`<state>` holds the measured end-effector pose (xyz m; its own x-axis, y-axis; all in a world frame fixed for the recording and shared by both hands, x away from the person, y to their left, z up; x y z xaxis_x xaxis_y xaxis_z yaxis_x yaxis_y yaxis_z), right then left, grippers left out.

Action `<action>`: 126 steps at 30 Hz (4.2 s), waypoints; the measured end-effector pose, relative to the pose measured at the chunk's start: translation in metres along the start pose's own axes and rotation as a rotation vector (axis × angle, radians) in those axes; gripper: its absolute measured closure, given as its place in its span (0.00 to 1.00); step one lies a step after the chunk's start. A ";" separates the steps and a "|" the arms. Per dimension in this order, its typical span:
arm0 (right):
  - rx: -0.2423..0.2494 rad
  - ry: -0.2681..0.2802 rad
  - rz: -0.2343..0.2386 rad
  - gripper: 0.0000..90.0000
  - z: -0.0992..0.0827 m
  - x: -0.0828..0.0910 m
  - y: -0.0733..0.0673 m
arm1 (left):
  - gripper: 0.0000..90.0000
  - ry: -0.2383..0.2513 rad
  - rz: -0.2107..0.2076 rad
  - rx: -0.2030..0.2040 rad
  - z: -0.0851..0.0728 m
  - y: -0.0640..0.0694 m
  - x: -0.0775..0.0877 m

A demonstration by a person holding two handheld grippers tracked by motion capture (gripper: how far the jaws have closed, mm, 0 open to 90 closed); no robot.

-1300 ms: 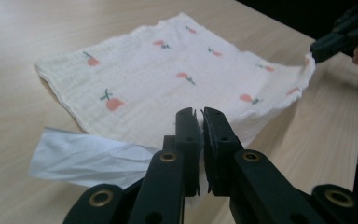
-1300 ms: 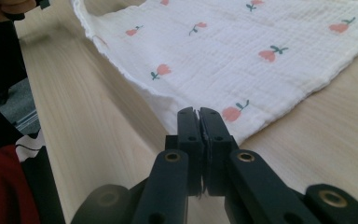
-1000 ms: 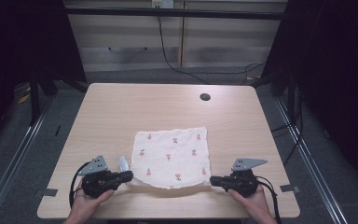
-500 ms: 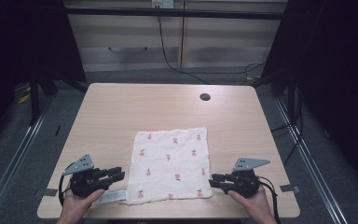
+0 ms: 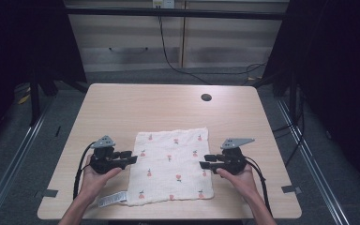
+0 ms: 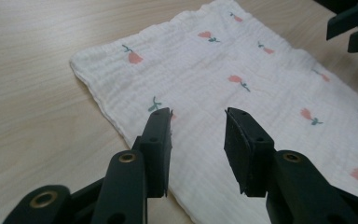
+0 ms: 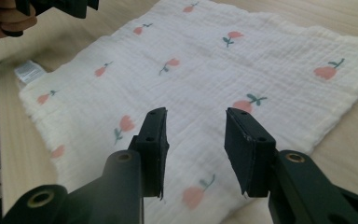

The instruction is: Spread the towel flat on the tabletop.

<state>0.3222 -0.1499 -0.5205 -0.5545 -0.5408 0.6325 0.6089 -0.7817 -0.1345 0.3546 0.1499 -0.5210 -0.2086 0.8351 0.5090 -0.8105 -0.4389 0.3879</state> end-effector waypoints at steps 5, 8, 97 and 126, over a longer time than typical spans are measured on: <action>0.030 -0.049 -0.017 0.75 0.000 -0.023 0.006 | 0.70 -0.057 0.004 0.007 -0.008 -0.012 -0.020; 0.053 -0.089 -0.023 0.83 -0.008 -0.030 0.009 | 0.77 -0.086 0.015 0.002 -0.015 -0.015 -0.024; -0.096 -0.047 -0.158 0.99 0.028 -0.060 0.096 | 0.68 -0.021 0.037 -0.002 -0.015 -0.009 -0.005; -0.092 0.003 -0.128 0.98 0.037 -0.051 0.085 | 0.72 -0.099 0.051 0.081 0.031 -0.080 -0.052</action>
<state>0.4235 -0.1776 -0.5361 -0.6263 -0.4357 0.6465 0.4784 -0.8695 -0.1225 0.4478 0.1312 -0.5547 -0.1898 0.7760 0.6015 -0.7524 -0.5086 0.4187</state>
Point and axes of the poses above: each handheld gripper's, and its own axes: x roughly backward along the jaws, z roughly out of its top, y roughly to its right, the point moved 8 cm from there along -x, roughly forward along the jaws, and after that the axes turned 13 degrees about -z, right-handed, at the moved point
